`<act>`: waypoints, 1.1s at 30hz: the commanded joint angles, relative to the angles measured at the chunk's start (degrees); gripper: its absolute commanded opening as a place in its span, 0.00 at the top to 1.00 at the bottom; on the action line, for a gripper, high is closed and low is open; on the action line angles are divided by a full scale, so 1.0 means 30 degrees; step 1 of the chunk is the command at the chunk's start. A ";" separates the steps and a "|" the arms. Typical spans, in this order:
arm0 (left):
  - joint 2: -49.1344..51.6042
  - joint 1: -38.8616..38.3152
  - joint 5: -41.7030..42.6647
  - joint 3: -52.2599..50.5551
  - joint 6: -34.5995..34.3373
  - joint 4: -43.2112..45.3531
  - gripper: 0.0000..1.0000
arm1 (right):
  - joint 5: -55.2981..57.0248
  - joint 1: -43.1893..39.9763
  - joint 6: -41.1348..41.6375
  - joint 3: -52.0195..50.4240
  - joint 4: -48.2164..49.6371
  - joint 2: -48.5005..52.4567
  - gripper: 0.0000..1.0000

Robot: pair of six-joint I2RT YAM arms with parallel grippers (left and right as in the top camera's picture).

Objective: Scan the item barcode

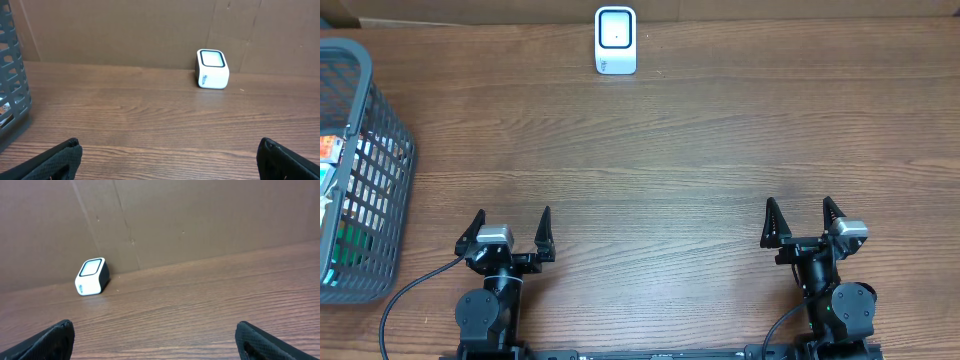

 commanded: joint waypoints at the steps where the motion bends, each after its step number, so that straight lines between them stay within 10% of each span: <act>1: -0.0197 -0.0087 -0.0197 -0.0066 -0.0197 0.0029 0.00 | 0.0189 0.0109 -0.0080 -0.0204 0.0095 -0.0160 0.00; 33: -0.0197 -0.0095 0.0291 -0.0066 -0.0262 0.0022 0.01 | 0.0189 0.0109 -0.0080 -0.0204 0.0095 -0.0160 0.00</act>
